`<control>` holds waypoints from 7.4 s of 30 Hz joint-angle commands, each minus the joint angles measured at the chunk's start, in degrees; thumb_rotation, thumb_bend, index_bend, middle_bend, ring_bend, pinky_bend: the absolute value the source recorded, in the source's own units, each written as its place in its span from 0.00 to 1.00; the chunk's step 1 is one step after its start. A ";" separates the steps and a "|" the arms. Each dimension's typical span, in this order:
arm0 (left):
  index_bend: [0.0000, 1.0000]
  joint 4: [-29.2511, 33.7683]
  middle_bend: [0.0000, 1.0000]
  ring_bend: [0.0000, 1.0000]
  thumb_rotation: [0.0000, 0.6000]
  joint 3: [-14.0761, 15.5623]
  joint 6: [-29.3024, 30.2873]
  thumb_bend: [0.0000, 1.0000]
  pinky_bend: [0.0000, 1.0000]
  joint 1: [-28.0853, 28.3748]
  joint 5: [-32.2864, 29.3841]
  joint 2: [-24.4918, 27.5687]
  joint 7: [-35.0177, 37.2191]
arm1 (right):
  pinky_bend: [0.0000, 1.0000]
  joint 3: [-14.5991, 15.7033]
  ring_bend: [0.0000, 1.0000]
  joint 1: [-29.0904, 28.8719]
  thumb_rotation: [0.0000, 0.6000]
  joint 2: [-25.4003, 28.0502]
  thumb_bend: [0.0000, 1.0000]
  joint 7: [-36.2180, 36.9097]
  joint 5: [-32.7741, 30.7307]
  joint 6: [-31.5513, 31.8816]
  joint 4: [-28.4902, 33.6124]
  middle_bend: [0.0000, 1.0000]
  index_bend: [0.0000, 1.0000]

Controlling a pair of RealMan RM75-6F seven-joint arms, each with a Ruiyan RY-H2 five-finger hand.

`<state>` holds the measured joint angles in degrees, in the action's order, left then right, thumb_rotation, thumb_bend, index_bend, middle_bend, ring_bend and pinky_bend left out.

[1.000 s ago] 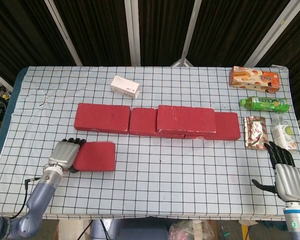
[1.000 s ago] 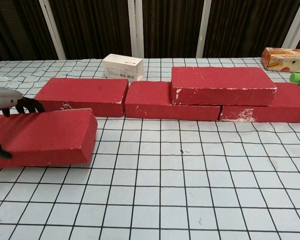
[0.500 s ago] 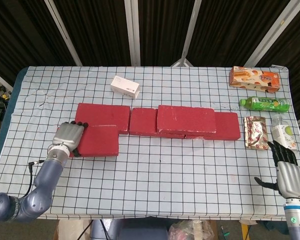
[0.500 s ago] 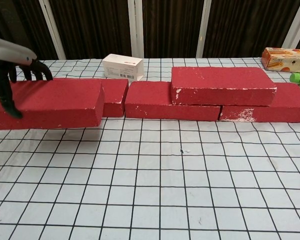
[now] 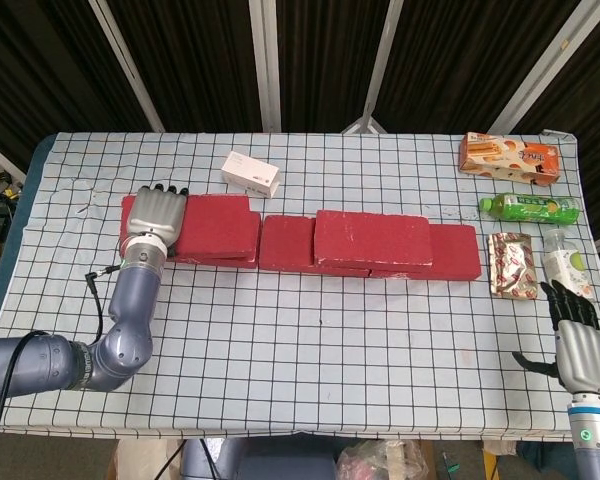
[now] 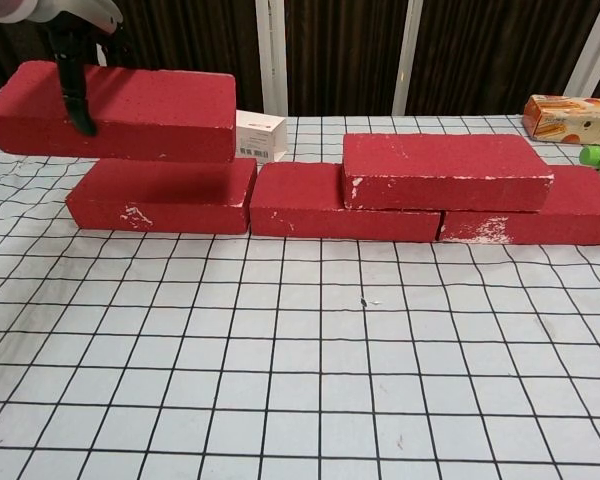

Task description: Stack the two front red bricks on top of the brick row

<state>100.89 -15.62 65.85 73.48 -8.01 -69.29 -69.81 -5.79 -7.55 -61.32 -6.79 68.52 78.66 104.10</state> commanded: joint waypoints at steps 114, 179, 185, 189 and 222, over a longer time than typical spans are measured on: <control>0.20 -27.07 0.15 0.14 1.00 4.65 -16.87 0.00 0.21 8.99 2.52 -19.16 7.60 | 0.00 -2.20 0.00 0.73 1.00 -0.18 0.15 -2.81 -3.73 -0.46 0.06 0.00 0.00; 0.14 -28.62 0.07 0.08 1.00 0.47 -13.20 0.00 0.18 9.64 -2.89 -21.93 1.91 | 0.00 -2.52 0.00 0.92 1.00 0.25 0.15 -2.26 -4.41 -0.69 0.08 0.00 0.00; 0.14 -28.52 0.07 0.08 1.00 -0.02 -13.18 0.00 0.18 9.48 -2.50 -21.96 1.69 | 0.00 -2.55 0.00 0.95 1.00 0.24 0.15 -2.28 -4.47 -0.63 0.09 0.00 0.00; 0.13 -28.44 0.06 0.07 1.00 -0.21 -12.88 0.00 0.17 9.31 -1.95 -22.03 1.75 | 0.00 -2.54 0.00 0.97 1.00 0.24 0.15 -2.31 -4.46 -0.60 0.14 0.00 0.00; 0.10 -7.72 0.07 0.04 1.00 -2.15 -7.61 0.00 0.16 1.48 2.34 -4.09 6.12 | 0.00 -2.55 0.00 0.91 1.00 0.50 0.15 -2.16 -4.89 -1.11 0.25 0.00 0.00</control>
<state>90.23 -18.66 58.26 77.88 -8.08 -76.75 -65.94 -8.34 -6.63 -60.82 -8.96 63.63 77.56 104.35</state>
